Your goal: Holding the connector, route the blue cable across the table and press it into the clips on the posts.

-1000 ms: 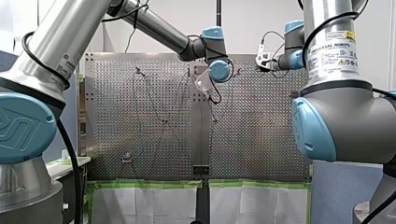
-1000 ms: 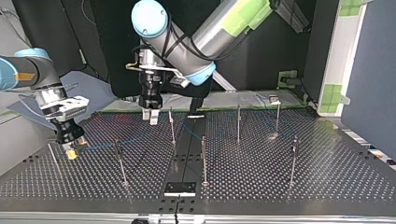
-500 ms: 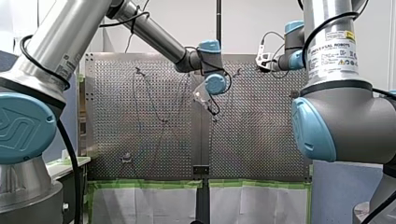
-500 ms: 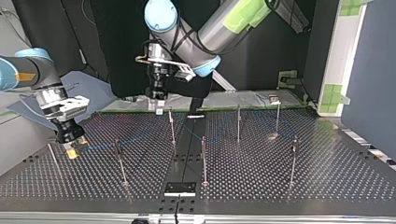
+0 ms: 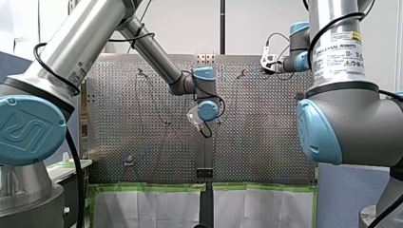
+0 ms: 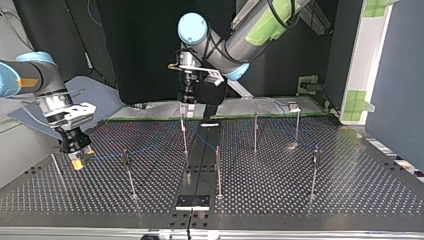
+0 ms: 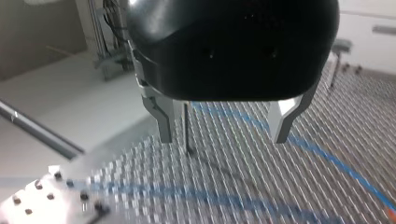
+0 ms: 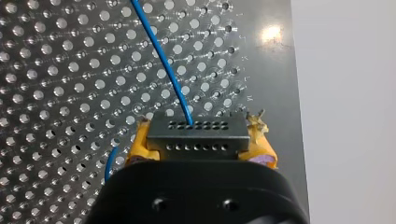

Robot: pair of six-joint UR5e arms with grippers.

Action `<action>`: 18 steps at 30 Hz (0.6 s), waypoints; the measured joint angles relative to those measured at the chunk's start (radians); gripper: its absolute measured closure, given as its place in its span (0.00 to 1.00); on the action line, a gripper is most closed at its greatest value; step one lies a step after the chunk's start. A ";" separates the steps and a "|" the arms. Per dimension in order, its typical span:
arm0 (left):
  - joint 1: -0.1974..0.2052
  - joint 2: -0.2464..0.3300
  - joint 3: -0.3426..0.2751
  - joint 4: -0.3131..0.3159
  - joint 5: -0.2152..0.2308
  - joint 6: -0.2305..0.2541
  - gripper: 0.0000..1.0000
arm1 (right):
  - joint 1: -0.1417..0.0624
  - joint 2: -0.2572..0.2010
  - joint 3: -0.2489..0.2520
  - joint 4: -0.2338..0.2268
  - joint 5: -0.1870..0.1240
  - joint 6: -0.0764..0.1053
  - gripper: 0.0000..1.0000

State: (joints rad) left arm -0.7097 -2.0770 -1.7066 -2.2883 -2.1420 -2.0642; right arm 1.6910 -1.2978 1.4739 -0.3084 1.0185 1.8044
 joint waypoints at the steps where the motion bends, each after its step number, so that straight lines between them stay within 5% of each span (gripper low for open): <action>1: 0.010 -0.010 -0.009 0.010 -0.007 0.002 0.00 | 0.000 0.000 0.000 0.000 0.000 0.000 1.00; 7: 0.035 -0.057 -0.057 0.057 -0.046 0.005 0.00 | 0.000 0.002 0.000 0.000 0.000 0.000 1.00; 18: 0.008 -0.148 -0.148 0.148 -0.057 0.006 0.00 | -0.003 0.005 0.000 0.000 0.003 0.000 1.00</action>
State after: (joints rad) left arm -0.7018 -2.2248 -1.8545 -2.1407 -2.1991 -2.0585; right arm 1.6879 -1.2929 1.4742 -0.3088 1.0220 1.8042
